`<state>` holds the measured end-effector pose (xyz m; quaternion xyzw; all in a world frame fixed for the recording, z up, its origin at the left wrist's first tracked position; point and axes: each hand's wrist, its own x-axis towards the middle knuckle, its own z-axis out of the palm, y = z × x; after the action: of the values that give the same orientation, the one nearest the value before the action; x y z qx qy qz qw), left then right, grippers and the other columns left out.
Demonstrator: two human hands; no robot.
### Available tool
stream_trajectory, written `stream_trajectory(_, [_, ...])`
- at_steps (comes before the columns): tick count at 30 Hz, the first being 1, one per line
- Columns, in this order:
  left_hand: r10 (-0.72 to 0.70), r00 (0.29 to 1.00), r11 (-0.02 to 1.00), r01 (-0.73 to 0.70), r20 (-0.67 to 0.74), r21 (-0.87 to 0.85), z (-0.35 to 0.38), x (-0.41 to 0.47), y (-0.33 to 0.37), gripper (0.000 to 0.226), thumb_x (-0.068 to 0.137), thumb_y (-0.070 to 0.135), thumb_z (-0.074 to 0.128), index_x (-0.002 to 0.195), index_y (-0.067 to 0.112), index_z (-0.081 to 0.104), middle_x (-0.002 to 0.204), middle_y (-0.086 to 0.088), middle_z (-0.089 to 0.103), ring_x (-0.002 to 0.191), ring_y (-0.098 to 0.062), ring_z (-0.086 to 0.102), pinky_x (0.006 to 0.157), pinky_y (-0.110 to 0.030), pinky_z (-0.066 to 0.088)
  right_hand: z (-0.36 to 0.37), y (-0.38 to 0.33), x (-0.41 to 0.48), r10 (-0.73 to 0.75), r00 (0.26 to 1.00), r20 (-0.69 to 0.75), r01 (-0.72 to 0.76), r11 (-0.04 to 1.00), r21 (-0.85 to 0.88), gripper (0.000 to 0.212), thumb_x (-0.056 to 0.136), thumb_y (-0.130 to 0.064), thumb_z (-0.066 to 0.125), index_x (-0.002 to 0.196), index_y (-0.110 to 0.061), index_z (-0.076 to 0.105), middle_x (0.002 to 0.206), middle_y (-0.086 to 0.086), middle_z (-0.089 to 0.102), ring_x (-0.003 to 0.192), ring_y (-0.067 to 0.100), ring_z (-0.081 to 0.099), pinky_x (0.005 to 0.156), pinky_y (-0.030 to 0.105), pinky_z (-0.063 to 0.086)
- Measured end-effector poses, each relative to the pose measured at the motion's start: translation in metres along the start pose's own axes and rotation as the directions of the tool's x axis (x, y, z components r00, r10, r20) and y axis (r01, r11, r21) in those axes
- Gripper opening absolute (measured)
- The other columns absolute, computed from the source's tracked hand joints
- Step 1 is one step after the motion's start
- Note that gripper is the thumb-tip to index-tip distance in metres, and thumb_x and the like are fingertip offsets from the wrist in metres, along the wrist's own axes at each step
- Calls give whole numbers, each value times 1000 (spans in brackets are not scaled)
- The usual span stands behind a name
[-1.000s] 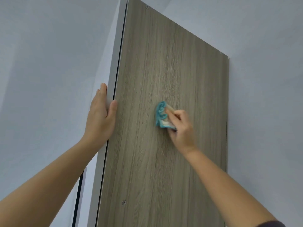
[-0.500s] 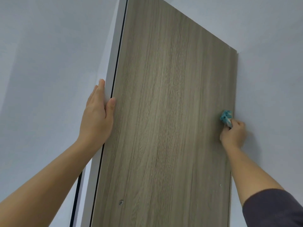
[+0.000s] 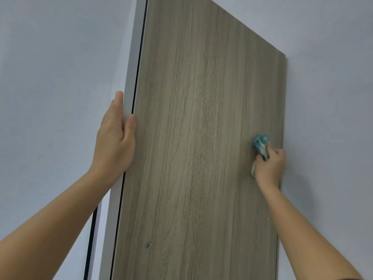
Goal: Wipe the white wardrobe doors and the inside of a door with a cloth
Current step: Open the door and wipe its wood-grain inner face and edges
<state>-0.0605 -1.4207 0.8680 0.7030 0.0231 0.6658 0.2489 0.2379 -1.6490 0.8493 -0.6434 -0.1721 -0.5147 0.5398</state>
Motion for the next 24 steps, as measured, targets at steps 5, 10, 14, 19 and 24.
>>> stream_trajectory(5, [-1, 1000, 999, 2, 22, -37, -2, 2, -3, 53, 105, 26, 34, 156, 28, 17, 158, 13, 28, 146, -7, 24, 120, -40, 23, 7, -57, -40, -166, 986, -4, 165, 977, 132, 30, 79, 12, 62, 108, 8, 66, 95, 4, 45, 81, 4, 40, 69, 1, 31])
stream_trajectory(10, [1, 999, 995, 3, 33, -98, -9, 8, -8, 50, 103, 24, 42, 151, 28, 30, 153, 16, 36, 141, -6, 33, 117, -31, 27, 8, -108, -82, -337, 939, 74, 312, 921, 232, 42, 84, 3, 64, 125, -3, 61, 100, -1, 48, 83, 3, 47, 72, 6, 40])
stream_trajectory(14, [13, 998, 995, -7, 59, -99, -16, 15, -11, 47, 100, 26, 49, 146, 25, 37, 149, 15, 41, 138, -5, 37, 112, -27, 29, 6, -151, -120, -524, 846, 96, 474, 823, 313, 45, 82, 3, 67, 126, -2, 61, 99, 0, 49, 85, 10, 51, 72, 17, 46])
stream_trajectory(19, [25, 995, 995, -15, 101, -100, -26, 21, -12, 46, 97, 26, 57, 141, 24, 42, 144, 13, 44, 134, -3, 40, 109, -26, 32, 7, -179, -168, -719, 675, 170, 633, 681, 367, 55, 81, -7, 73, 132, -1, 56, 107, 7, 56, 93, 19, 55, 76, 28, 53])
stream_trajectory(24, [28, 994, 995, -17, 108, -99, -27, 19, -11, 49, 97, 28, 56, 143, 25, 40, 145, 15, 42, 135, 0, 37, 114, -30, 30, 4, -176, -191, -866, 477, 153, 777, 496, 387, 53, 82, -9, 73, 132, -3, 57, 114, 2, 46, 89, 21, 53, 69, 31, 52])
